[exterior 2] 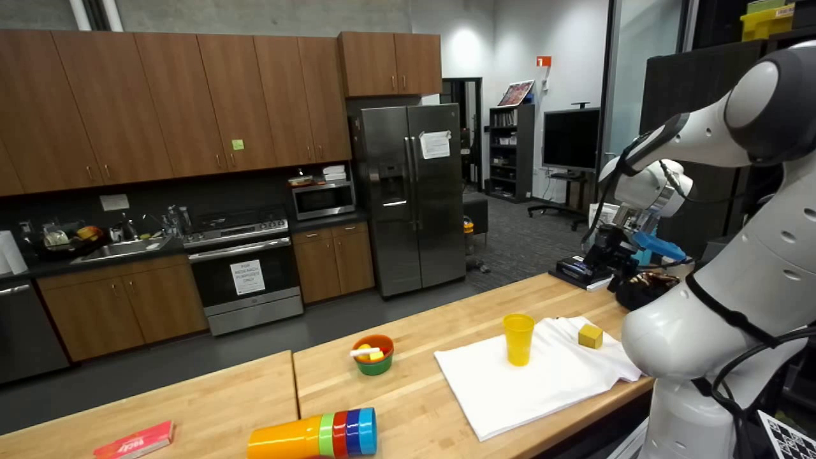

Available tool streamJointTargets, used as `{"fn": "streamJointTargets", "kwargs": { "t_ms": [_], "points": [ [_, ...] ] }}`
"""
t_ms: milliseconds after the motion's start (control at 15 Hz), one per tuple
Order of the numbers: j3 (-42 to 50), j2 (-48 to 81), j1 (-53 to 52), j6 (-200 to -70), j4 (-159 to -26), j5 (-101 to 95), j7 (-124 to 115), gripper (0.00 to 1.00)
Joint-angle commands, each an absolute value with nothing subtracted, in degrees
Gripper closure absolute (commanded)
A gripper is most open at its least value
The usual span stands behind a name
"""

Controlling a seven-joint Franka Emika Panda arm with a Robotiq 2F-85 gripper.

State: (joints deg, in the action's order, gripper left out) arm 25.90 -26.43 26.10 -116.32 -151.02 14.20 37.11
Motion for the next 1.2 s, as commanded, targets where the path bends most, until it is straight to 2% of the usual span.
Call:
{"fn": "streamJointTargets", "kwargs": {
  "t_ms": [0,467,733,800,1133],
  "points": [
    [27.48,-26.82,24.47,-116.47,-151.00,13.34,36.33,0.00],
    [29.40,-32.35,22.91,-124.46,-156.59,17.72,40.58,0.00],
    [29.29,-40.62,20.92,-131.65,-162.54,22.62,42.70,0.00],
    [30.37,-39.38,18.87,-131.10,-158.85,24.12,43.39,0.00],
    [28.07,-48.61,17.30,-134.47,-161.36,19.07,47.72,0.00]
  ]
}}
